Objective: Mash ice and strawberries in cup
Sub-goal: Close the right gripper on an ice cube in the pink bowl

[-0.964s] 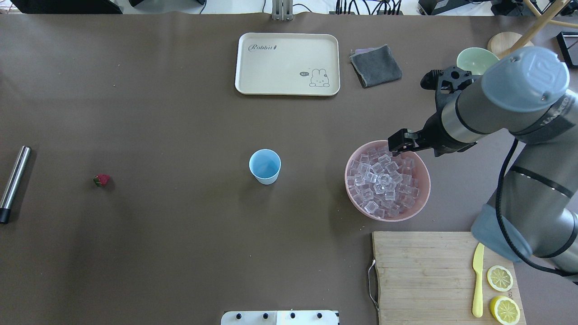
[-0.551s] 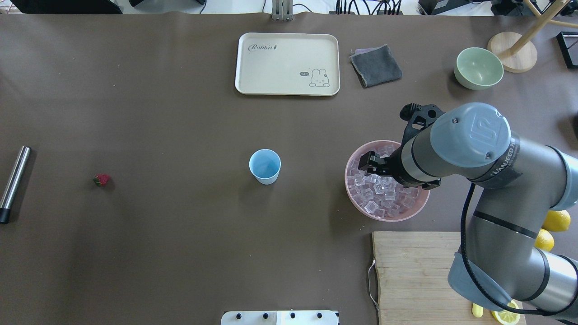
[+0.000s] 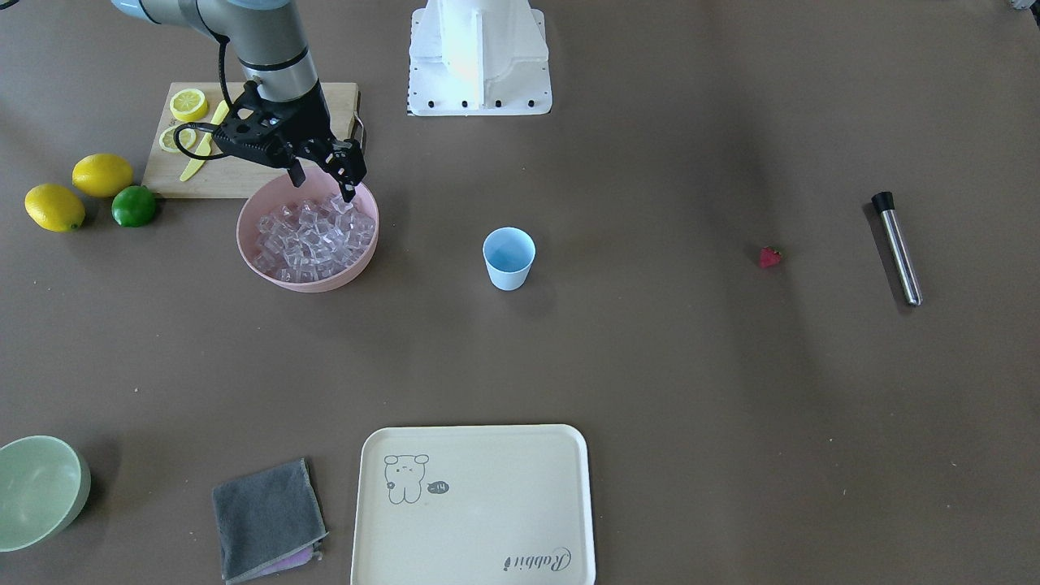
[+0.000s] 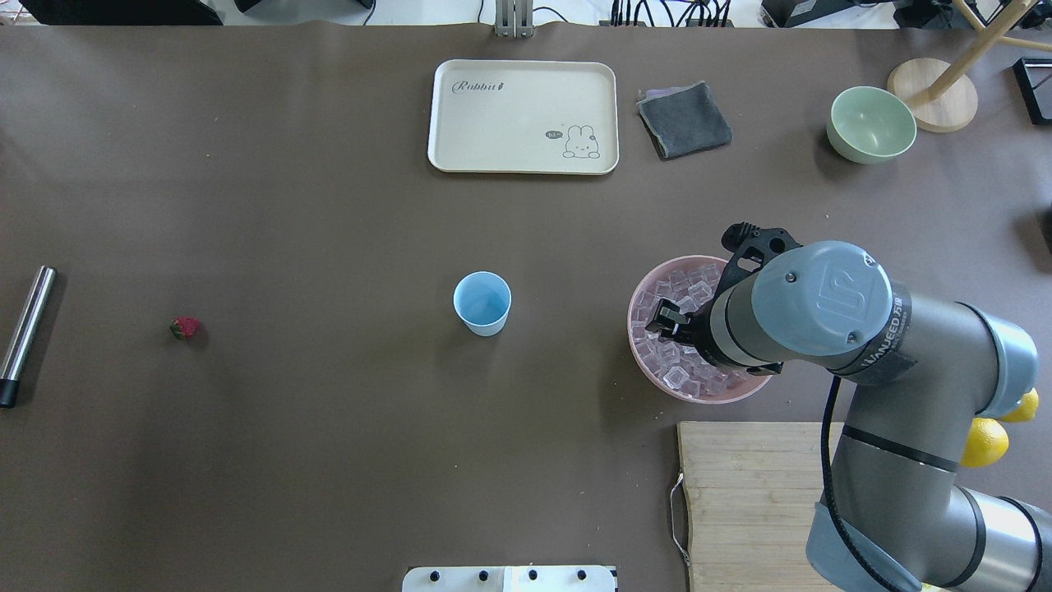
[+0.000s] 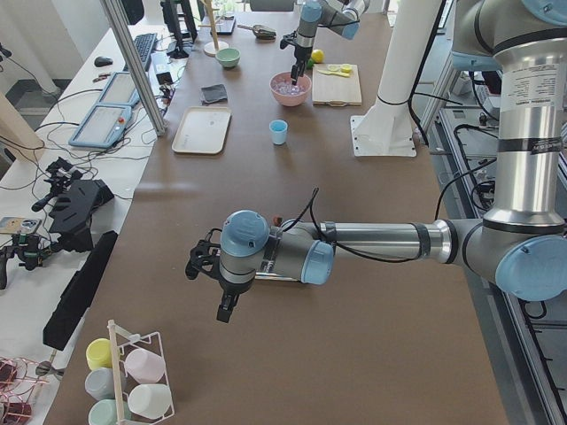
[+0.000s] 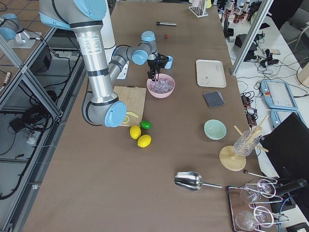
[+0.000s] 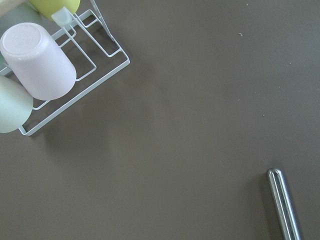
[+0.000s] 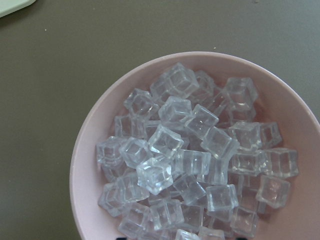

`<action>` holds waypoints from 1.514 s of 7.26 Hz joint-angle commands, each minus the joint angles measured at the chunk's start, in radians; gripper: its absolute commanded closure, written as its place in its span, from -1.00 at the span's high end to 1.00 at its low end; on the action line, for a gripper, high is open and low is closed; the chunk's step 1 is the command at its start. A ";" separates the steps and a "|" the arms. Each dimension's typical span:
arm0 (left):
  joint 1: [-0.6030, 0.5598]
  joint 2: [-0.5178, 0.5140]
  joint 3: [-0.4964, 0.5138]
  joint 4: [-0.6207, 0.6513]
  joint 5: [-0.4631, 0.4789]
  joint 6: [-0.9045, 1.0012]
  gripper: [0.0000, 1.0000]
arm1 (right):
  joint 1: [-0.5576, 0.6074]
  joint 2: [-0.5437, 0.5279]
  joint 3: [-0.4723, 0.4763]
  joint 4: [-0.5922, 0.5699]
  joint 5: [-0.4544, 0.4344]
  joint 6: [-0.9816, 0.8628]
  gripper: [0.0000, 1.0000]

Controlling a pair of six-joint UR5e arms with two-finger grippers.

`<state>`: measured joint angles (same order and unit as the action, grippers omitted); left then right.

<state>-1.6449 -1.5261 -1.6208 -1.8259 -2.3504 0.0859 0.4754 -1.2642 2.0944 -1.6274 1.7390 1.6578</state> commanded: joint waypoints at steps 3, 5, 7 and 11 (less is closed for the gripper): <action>-0.006 0.004 -0.014 0.000 -0.001 0.000 0.99 | -0.044 -0.004 -0.023 0.006 -0.019 0.025 0.49; -0.007 0.006 -0.019 0.000 -0.001 0.000 0.99 | -0.049 -0.003 -0.024 0.006 -0.033 0.028 0.49; -0.007 0.006 -0.019 0.000 -0.001 0.000 0.99 | -0.063 0.005 -0.057 0.009 -0.038 0.016 0.46; -0.006 0.006 -0.018 0.000 -0.001 0.000 0.99 | -0.064 0.008 -0.062 0.009 -0.036 0.013 0.34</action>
<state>-1.6508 -1.5202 -1.6385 -1.8254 -2.3516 0.0859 0.4122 -1.2596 2.0348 -1.6184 1.7022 1.6719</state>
